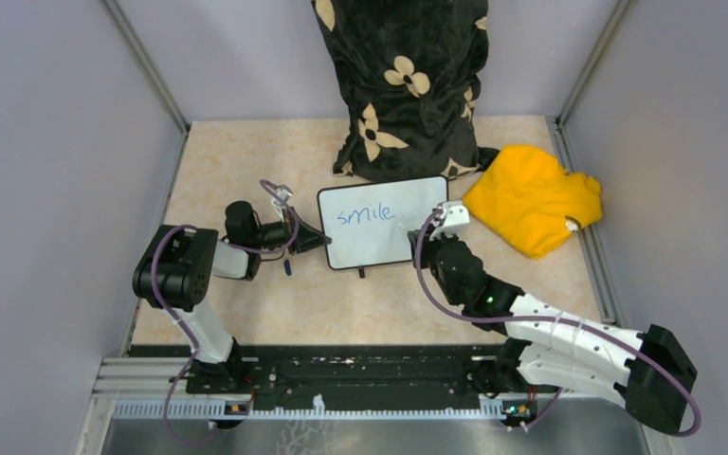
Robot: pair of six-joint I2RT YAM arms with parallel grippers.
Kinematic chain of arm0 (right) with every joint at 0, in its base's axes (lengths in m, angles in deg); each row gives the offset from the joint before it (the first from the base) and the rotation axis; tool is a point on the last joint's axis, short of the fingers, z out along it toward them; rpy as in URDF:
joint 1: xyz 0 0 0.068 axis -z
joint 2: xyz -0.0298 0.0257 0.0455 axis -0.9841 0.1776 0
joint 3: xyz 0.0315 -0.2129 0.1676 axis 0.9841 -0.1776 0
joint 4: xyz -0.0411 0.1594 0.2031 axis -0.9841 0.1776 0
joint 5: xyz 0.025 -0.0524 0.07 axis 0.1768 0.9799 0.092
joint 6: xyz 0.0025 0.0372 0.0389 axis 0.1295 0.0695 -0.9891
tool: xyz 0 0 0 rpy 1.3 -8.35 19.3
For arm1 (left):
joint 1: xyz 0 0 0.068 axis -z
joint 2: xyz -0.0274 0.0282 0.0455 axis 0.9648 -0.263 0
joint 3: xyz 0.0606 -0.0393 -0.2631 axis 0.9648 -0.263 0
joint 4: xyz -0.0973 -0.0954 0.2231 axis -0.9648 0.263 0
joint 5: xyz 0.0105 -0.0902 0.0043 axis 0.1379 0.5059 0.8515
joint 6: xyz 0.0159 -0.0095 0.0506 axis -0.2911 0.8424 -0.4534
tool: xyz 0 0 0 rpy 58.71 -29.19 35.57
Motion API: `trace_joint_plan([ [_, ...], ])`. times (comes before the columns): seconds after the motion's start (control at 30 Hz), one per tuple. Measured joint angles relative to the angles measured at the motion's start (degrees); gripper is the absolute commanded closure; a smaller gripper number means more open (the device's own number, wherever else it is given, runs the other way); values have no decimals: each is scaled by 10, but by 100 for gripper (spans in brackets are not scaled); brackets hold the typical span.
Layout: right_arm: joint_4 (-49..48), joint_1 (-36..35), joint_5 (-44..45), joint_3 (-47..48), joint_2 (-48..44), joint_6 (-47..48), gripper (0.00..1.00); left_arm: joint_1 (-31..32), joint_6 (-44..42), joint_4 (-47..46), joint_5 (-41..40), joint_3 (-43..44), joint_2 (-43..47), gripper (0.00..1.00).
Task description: Write a sentence on the whiteboard
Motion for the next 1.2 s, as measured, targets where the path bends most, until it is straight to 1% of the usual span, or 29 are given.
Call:
trace_joint_plan([
  [0.23, 5, 0, 14, -4, 3, -5, 100, 0, 0, 0, 0, 0, 0, 100],
  [0.53, -16, 2, 37, -4, 28, -11, 100, 0, 0, 7, 1, 3, 0, 100],
  [1.2, -35, 6, 46, -3, 59, -11, 100, 0, -1, 15, 3, 8, 0, 100],
])
